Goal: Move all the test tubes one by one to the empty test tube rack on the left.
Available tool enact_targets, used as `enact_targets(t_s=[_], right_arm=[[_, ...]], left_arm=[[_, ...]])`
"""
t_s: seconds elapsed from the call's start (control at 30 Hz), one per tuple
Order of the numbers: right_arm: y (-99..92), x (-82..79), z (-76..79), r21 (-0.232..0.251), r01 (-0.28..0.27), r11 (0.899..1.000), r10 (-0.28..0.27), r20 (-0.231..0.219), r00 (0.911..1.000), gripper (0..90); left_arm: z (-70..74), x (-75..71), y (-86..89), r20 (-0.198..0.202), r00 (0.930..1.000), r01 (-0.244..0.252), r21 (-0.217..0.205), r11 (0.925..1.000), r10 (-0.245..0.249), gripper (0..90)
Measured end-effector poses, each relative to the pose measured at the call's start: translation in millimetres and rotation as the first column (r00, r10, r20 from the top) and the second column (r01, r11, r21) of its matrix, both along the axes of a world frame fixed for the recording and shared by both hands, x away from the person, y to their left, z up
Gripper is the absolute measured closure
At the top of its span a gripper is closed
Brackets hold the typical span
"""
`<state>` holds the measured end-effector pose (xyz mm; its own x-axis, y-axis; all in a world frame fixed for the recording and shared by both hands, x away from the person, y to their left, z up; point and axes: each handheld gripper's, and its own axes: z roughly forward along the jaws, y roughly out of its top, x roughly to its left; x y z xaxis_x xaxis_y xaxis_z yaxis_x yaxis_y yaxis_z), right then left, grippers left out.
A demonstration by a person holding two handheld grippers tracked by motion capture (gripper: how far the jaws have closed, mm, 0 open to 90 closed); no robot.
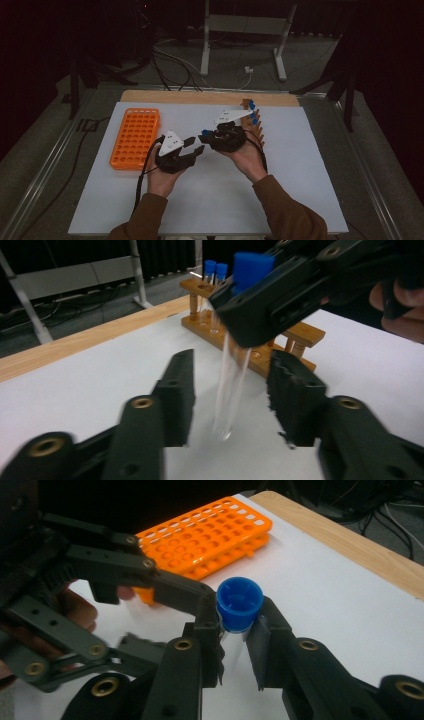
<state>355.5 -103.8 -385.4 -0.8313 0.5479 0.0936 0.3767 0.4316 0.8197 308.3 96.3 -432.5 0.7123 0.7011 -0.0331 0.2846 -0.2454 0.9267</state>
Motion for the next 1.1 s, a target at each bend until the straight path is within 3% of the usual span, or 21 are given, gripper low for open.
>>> enact_targets(t_s=[0.33, 0.53, 0.57, 0.6, 0.67, 0.7, 0.73, 0.83, 0.87, 0.9, 0.93, 1.1], right_arm=[[4.7, -1.1, -1.4, 0.014, -0.021, 1.0, 0.021, -0.022, 0.9995, 76.0], [1.7, 0.7, -2.2, 0.032, -0.024, 0.999, 0.025, -0.03, 0.9992, 73.6], [0.8, 1.0, -2.1, 0.038, -0.02, 0.999, 0.022, -0.029, 0.9993, 69.5], [-2.6, 2.1, -1.4, 0.057, -0.013, 0.998, 0.015, -0.03, 0.9994, 59.5], [-3.9, 2.4, -0.9, 0.062, -0.01, 0.998, 0.012, -0.029, 0.9995, 56.3], [-7.2, 2.4, 0.5, 0.068, 0.0, 0.998, 0.001, -0.015, 0.9999, 47.5], [-7.2, 2.4, 0.5, 0.068, 0.0, 0.998, 0.001, -0.015, 0.9999, 47.5], [-12.2, 1.2, 2.1, 0.081, 0.022, 0.996, -0.023, 0.012, 0.9997, 35.5], [-15.9, 0.9, 2.0, 0.078, 0.048, 0.996, -0.051, 0.036, 0.9981, 26.7], [-15.9, 0.9, 2.0, 0.078, 0.048, 0.996, -0.051, 0.036, 0.9981, 26.7], [-19.3, 1.1, 0.7, 0.08, 0.074, 0.994, -0.077, 0.046, 0.9959, 17.8], [-28.4, 1.9, -4.5, 0.091, 0.114, 0.989, -0.121, 0.072, 0.9901, 13.3]], left_arm=[[-3.1, 1.4, -5.6, 0.016, 0.9999, 0.003, 0.031, 0.9995, -0.003, 77.2], [-3.5, 1.4, -5.9, 0.03, 0.9995, 0.004, 0.038, 0.9993, -0.005, 78.1], [-3.8, 1.7, -5.5, 0.027, 0.9996, 0.001, 0.04, 0.9992, -0.002, 78.1], [-4.6, 3.1, -4.0, 0.023, 0.9997, -0.005, 0.039, 0.9992, 0.004, 78.2], [-4.9, 3.8, -2.8, 0.02, 0.9998, -0.01, 0.04, 0.9991, 0.009, 78.1], [-5.2, 4.7, -1.3, 0.019, 0.9997, -0.015, 0.044, 0.9989, 0.015, 78.2], [-5.6, 5.4, 0.0, 0.017, 0.9997, -0.021, 0.039, 0.999, 0.02, 78.2], [-6.2, 7.5, 5.6, 0.012, 0.9993, -0.035, 0.039, 0.9986, 0.035, 78.2], [-6.1, 8.0, 7.6, 0.011, 0.9991, -0.042, 0.037, 0.9985, 0.041, 78.2], [-6.0, 8.4, 9.4, 0.01, 0.9989, -0.045, 0.035, 0.9984, 0.045, 78.2], [-5.3, 8.9, 13.3, 0.009, 0.9985, -0.054, 0.027, 0.9982, 0.054, 78.2], [-3.8, 9.4, 20.5, 0.006, 0.9978, -0.067, 0.011, 0.9977, 0.066, 78.2]])
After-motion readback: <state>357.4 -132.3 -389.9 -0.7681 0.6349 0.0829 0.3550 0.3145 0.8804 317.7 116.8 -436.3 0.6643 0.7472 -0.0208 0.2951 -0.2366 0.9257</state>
